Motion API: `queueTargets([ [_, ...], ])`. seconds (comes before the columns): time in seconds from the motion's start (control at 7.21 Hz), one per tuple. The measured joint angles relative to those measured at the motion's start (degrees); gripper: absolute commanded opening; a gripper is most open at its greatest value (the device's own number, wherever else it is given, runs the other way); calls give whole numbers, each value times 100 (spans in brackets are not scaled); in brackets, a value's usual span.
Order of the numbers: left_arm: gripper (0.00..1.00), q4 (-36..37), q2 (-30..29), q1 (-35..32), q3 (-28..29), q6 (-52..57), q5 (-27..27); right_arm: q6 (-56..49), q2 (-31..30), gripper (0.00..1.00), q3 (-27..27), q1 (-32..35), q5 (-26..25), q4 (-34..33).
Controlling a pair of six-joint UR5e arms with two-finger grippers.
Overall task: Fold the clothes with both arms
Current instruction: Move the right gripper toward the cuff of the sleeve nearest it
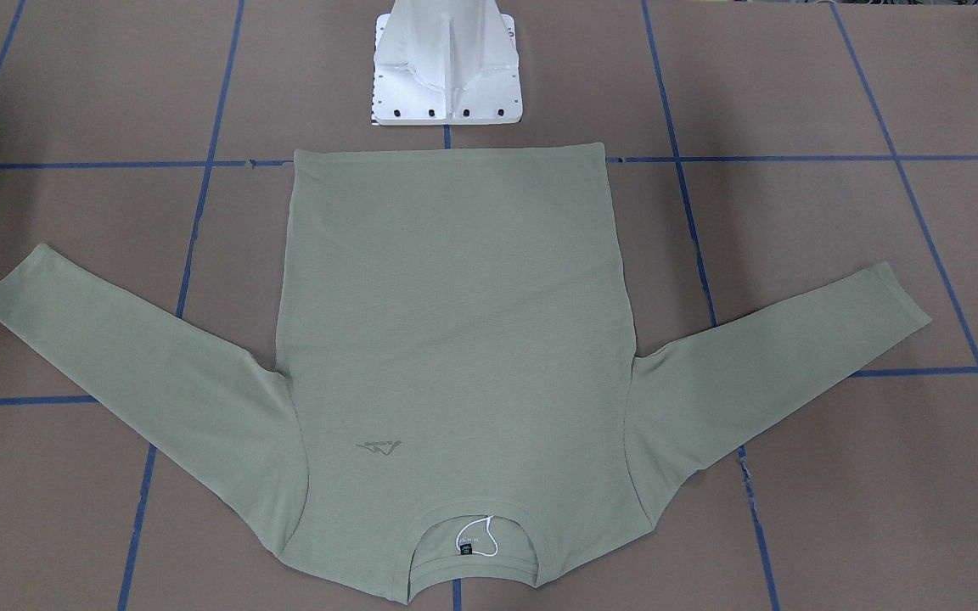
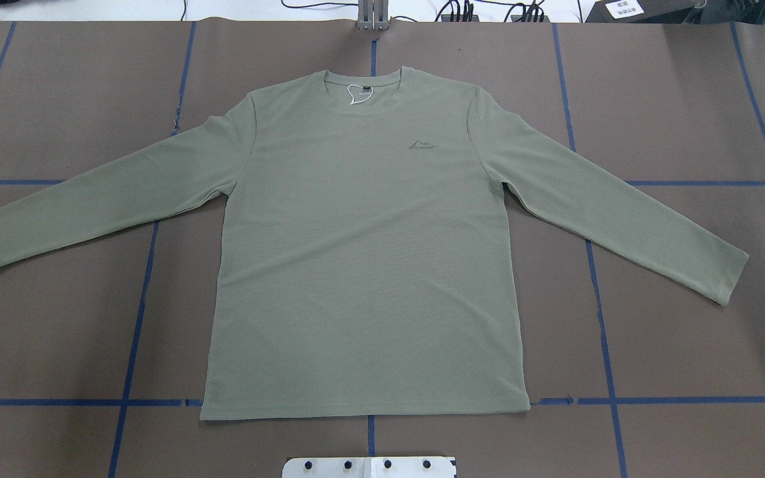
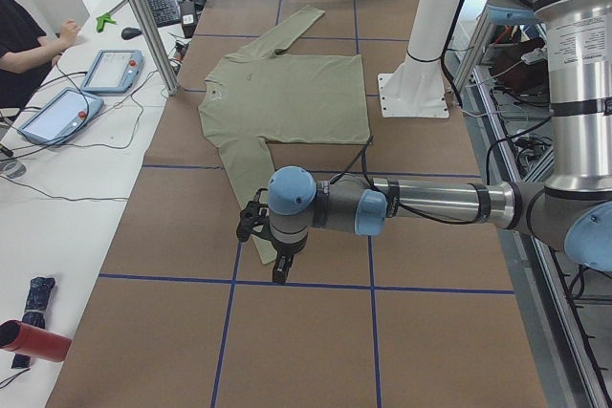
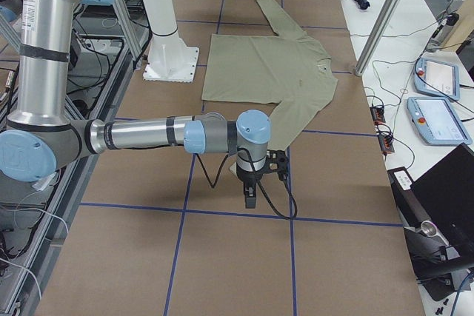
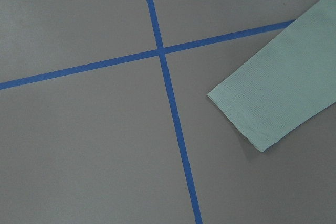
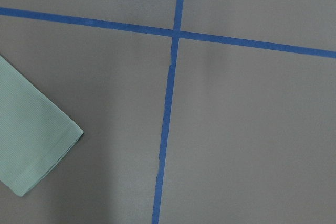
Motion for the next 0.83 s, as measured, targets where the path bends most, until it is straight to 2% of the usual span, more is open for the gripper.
queueTargets([
  [0.28,100,-130,32,2,-26,15,2,0,-5,100,0,0,4,0],
  [0.55,100,-651,76,-2,5,30,11,4,36,100,10,-5,14,8],
  [0.83,100,-1273,94,6,-33,-3,145,8,322,100,100,-12,17,158],
])
